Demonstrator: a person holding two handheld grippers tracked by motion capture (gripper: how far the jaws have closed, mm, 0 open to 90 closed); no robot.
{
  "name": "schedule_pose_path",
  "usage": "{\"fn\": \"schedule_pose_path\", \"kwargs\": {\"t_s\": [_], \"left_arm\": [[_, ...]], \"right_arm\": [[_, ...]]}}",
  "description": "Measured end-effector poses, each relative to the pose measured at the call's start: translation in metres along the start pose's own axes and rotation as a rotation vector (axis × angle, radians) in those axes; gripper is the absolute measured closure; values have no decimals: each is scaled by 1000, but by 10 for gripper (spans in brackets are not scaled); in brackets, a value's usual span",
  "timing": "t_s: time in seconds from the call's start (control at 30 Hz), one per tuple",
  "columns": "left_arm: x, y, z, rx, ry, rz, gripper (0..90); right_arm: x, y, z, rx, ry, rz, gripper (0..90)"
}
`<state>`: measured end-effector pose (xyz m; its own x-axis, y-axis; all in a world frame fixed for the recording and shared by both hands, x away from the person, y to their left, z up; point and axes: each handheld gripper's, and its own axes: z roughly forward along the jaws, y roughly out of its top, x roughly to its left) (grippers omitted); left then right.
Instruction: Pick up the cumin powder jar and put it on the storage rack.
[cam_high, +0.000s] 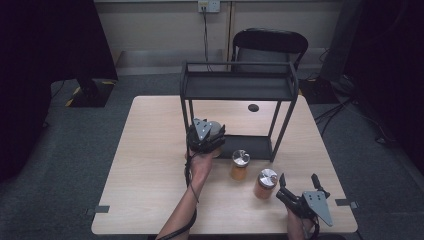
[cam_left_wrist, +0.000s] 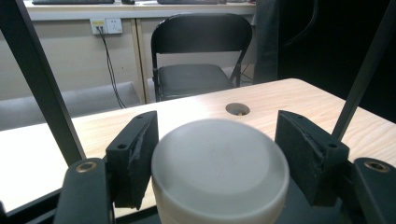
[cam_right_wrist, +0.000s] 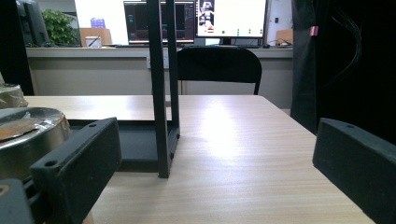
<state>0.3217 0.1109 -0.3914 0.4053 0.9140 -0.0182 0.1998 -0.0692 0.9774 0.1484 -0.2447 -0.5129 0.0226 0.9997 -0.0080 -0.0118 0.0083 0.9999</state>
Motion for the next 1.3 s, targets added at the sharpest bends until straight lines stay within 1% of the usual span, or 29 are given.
{"fn": "schedule_pose_path", "kwargs": {"t_s": [0.03,0.1,0.23,0.37,0.4,0.47,0.67,0.73,0.8,0.93,1.03,1.1,1.17,1.3], "left_arm": [[0,1,0,-3,1,4,304],[1,2,0,-10,-5,-9,303],[1,5,-1,-15,-5,3,300],[1,5,-3,-30,-8,5,305],[1,7,-3,-26,-8,13,302],[3,8,-3,-31,-12,5,303],[2,10,-9,-65,-18,10,300],[4,13,-12,-74,-27,14,301],[5,14,-14,-80,-37,3,294],[5,16,-19,-87,-48,22,278],[6,16,-22,-92,-59,11,263],[7,17,-25,-96,-66,16,246],[7,18,-27,-103,-77,10,231],[8,19,-32,-111,-86,20,207]], "right_arm": [[0,0,0,0,0,0,2],[0,0,0,0,0,0,2],[0,0,0,1,0,0,2],[0,0,0,2,0,0,3],[0,0,0,2,0,1,3],[0,0,0,2,0,1,3],[0,1,0,4,-1,1,4],[0,1,0,4,-1,1,4],[0,1,0,4,-1,1,4],[0,1,0,5,-2,2,4],[0,1,1,5,-2,1,4],[0,1,0,5,-2,3,4],[0,1,1,6,-3,2,4],[0,1,1,6,-2,4,5]]}}
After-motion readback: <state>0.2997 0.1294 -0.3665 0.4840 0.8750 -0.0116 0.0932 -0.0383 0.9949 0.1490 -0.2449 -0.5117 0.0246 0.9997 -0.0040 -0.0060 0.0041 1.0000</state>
